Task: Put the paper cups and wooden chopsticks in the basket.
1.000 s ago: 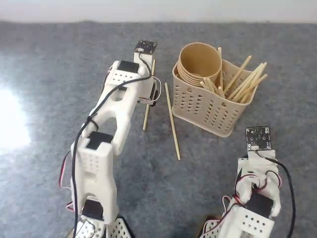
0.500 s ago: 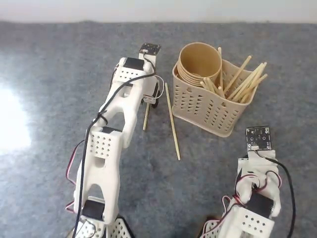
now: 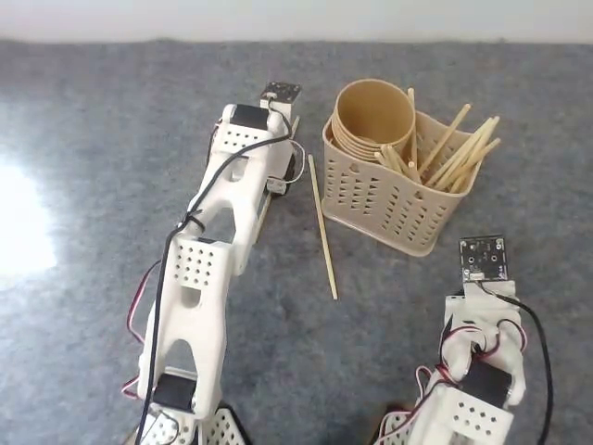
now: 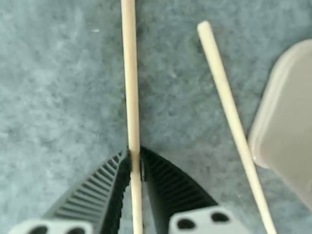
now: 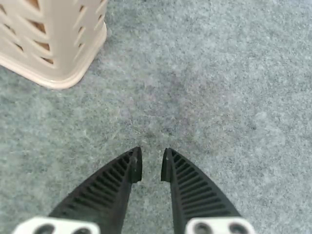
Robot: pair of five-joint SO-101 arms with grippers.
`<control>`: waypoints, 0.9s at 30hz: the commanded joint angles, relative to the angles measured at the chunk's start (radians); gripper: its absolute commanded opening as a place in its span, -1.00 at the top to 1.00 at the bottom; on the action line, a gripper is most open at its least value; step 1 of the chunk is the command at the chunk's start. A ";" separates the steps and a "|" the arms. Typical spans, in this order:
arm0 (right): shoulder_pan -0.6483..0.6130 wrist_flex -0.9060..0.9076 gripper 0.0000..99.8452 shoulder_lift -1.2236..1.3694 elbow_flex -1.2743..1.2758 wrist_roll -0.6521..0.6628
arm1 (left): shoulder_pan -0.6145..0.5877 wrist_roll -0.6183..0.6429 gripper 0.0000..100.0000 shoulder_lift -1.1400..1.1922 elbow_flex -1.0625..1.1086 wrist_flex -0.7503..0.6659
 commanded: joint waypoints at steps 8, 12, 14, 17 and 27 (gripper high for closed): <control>-0.016 0.065 0.83 -0.013 -0.069 0.008 | -0.081 -0.012 0.98 -0.219 0.008 0.083; -0.150 0.165 0.83 -0.004 -0.227 0.006 | -0.051 -0.026 0.98 -0.391 0.189 0.080; -0.211 0.163 0.83 -0.004 -0.236 0.011 | -0.029 -0.025 0.98 -0.486 0.266 0.077; -0.297 0.174 0.83 -0.004 -0.267 0.012 | 0.006 -0.021 0.98 -0.629 0.357 0.077; -0.404 0.243 0.83 0.007 -0.450 0.192 | 0.003 -0.026 0.98 -0.951 0.621 0.077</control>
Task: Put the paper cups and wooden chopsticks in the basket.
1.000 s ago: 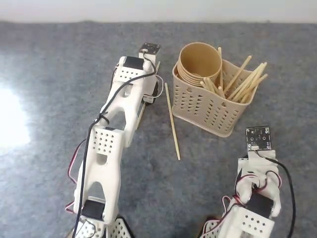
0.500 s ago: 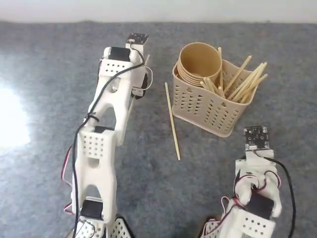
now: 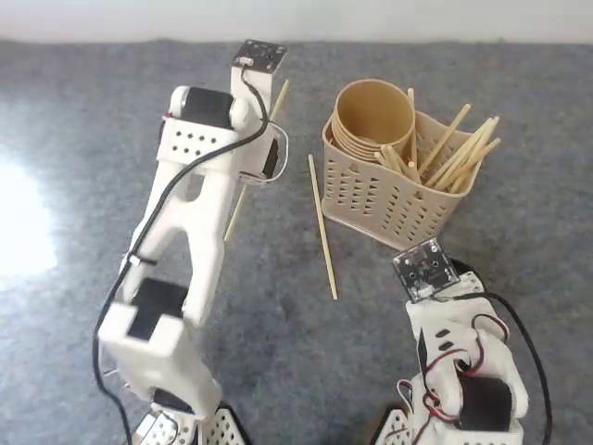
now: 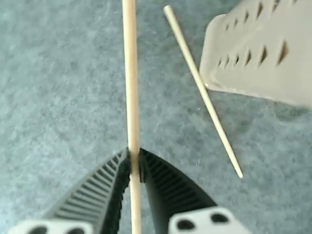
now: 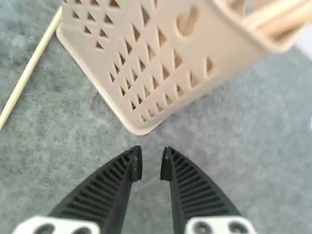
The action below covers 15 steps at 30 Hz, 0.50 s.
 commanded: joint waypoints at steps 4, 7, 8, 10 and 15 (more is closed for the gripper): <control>-0.012 0.001 0.83 0.171 -0.184 0.066 | -0.029 -0.006 0.98 -0.216 0.097 0.026; -0.010 0.001 0.83 0.371 -0.321 0.012 | -0.029 -0.006 0.98 -0.293 0.143 0.025; -0.010 0.002 0.83 0.440 -0.379 -0.018 | -0.029 -0.006 0.98 -0.318 0.160 0.025; -0.016 0.012 0.83 0.570 -0.488 -0.078 | -0.034 -0.002 0.98 -0.365 0.206 0.025; -0.113 0.108 0.83 0.865 -0.715 -0.206 | -0.104 0.040 0.98 -0.485 0.392 -0.032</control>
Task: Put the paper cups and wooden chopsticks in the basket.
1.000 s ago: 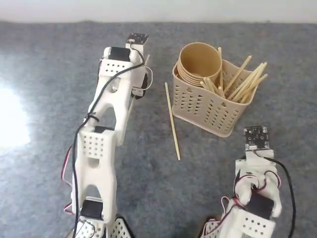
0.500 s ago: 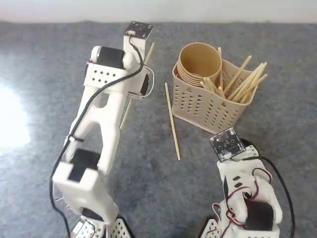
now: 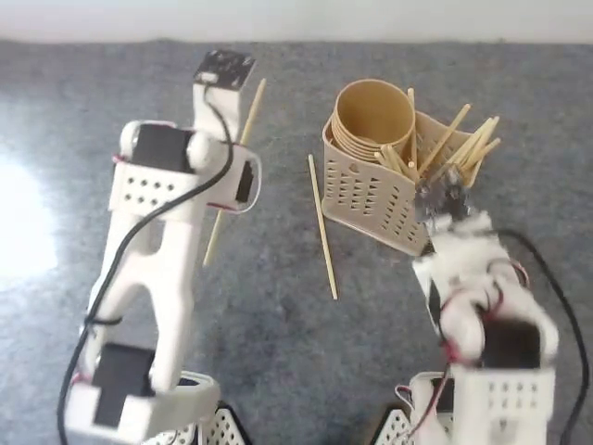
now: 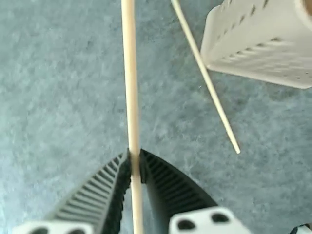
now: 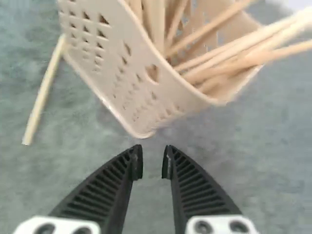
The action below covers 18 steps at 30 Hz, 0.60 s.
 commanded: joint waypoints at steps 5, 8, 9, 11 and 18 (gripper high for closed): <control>-0.272 0.159 0.83 0.401 -0.334 -0.184 | -0.089 0.031 0.98 -0.295 0.289 -0.160; -0.363 0.197 0.83 0.542 -0.413 -0.241 | -0.118 0.031 0.98 -0.439 0.378 -0.186; -0.380 0.202 0.83 0.590 -0.430 -0.253 | -0.133 0.031 0.98 -0.488 0.406 -0.195; -0.390 0.206 0.83 0.688 -0.460 -0.261 | -0.164 0.028 0.98 -0.582 0.470 -0.216; -0.371 0.185 0.83 0.984 -0.577 -0.253 | -0.230 0.026 0.98 -0.859 0.825 -0.431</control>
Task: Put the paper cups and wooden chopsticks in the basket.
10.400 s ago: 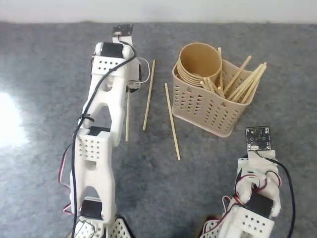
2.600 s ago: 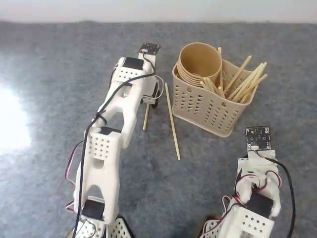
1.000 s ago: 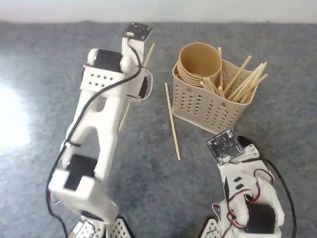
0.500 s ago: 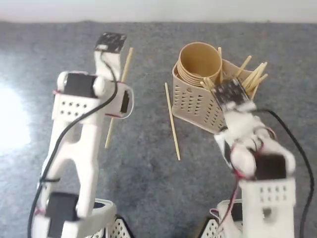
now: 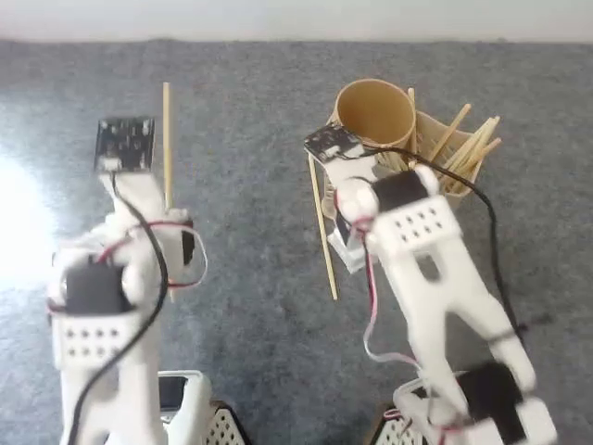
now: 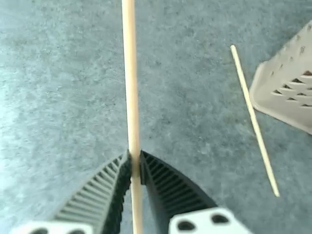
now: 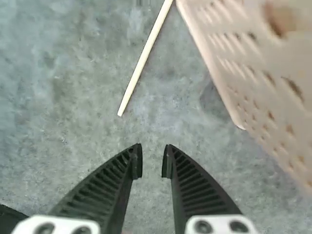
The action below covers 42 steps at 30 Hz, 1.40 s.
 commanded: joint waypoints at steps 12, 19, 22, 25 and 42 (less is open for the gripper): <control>-0.024 -0.093 0.73 0.464 -0.338 -0.006 | -0.006 0.051 0.98 -0.282 0.280 -0.210; -0.071 -0.091 0.73 0.661 -0.439 -0.008 | -0.006 0.051 0.98 -0.293 0.374 -0.308; -0.079 -0.101 0.73 0.690 -0.442 -0.012 | -0.005 0.051 0.98 -0.293 0.381 -0.313; -0.077 -0.117 0.73 0.699 -0.443 -0.011 | -0.005 0.051 0.98 -0.293 0.383 -0.313; -0.143 -0.101 0.91 0.705 -0.439 -0.006 | -0.005 0.051 0.98 -0.293 0.384 -0.308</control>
